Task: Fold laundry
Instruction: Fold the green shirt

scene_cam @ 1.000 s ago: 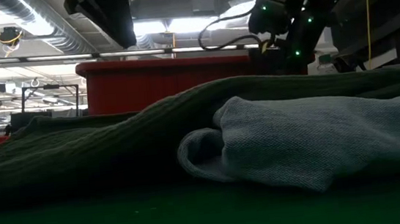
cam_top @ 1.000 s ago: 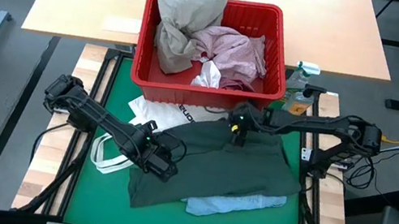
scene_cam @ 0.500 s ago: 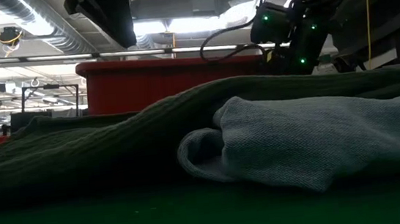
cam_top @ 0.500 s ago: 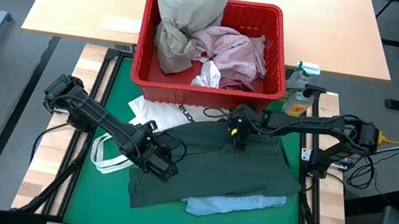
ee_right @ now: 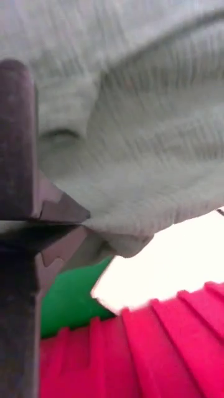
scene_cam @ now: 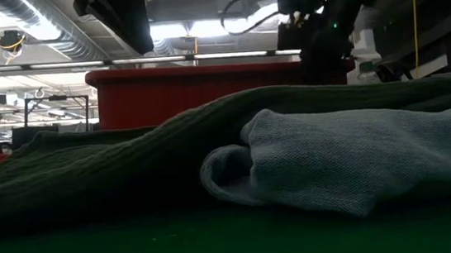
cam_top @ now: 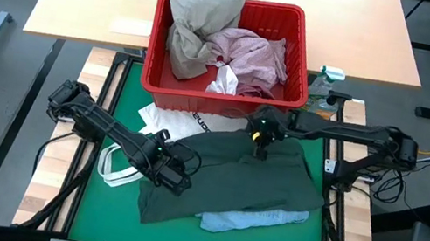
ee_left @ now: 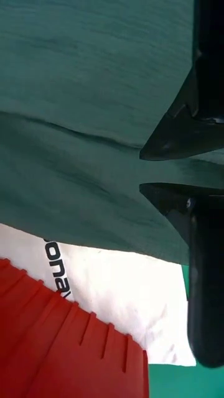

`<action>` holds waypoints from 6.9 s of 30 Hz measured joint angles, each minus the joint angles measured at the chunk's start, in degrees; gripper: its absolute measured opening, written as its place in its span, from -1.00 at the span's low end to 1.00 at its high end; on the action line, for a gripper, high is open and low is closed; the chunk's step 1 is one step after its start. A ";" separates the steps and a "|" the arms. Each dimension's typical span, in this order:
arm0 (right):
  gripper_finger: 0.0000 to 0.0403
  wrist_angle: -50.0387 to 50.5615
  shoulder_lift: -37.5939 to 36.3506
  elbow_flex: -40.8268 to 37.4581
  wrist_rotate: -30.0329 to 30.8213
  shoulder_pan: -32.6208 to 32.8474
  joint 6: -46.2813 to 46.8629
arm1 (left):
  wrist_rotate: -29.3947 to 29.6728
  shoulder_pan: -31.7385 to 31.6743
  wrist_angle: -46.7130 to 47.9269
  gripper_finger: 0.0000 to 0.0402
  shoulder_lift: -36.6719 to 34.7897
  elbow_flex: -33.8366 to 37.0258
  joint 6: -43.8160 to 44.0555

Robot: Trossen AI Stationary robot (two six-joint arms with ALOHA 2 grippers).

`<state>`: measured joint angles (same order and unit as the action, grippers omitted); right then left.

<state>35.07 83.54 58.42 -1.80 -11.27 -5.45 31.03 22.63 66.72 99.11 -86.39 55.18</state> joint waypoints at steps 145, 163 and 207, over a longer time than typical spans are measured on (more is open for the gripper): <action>-0.98 42.86 6.72 11.13 -5.35 29.35 23.89 | -10.96 -3.43 -6.48 0.02 0.04 0.00 -25.84; -0.98 44.81 6.65 11.13 2.86 47.72 53.41 | -10.90 -3.08 -6.76 0.01 0.61 0.00 -23.83; -0.17 42.75 3.68 14.97 -11.22 51.00 61.58 | -10.72 -1.49 -8.99 0.01 4.72 0.07 -24.22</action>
<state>77.82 87.22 73.40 -13.02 39.72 56.12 20.30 21.15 57.73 103.83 -86.32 30.96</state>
